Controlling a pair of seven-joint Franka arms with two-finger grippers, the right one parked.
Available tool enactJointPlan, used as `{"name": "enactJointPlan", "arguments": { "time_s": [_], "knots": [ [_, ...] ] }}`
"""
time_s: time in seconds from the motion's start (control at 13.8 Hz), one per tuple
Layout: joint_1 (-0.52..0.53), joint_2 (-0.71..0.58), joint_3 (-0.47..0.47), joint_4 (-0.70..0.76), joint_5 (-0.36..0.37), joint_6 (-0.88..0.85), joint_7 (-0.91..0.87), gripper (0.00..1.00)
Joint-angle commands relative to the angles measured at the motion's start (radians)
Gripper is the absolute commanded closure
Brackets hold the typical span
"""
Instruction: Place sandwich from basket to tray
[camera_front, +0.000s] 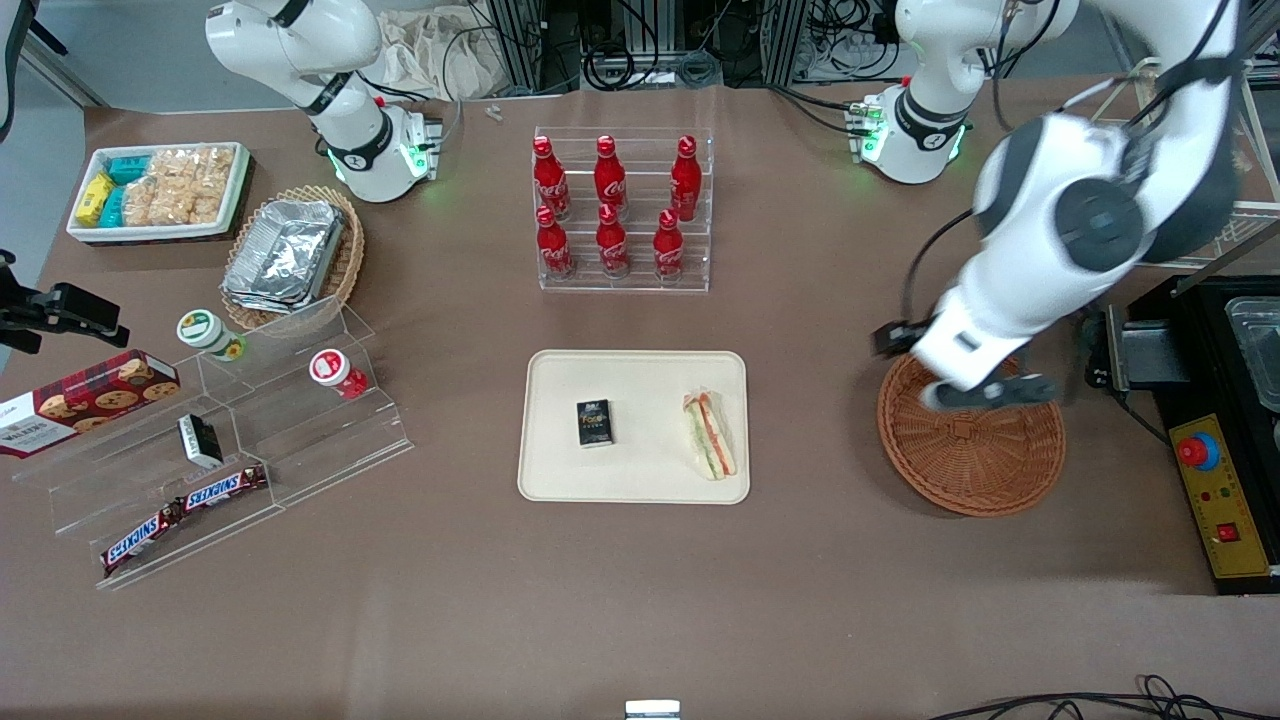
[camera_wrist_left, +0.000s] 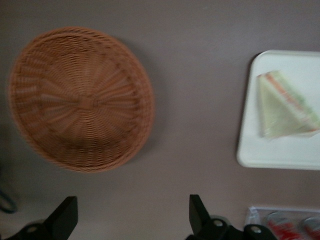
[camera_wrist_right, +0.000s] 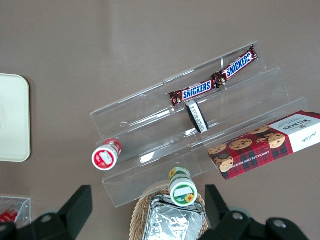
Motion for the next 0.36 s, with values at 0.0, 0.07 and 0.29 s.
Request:
{"name": "enactJointPlan", "arguments": {
  "time_s": [0.0,0.07,0.29],
  "knots": [
    [0.022,-0.148,0.06,-0.164,-0.008,-0.006,0.203,0.0],
    [0.053,-0.134,0.061,-0.126,0.0,-0.05,0.272,0.0],
    [0.112,0.0,0.067,0.095,0.012,-0.209,0.402,0.0]
  ]
}}
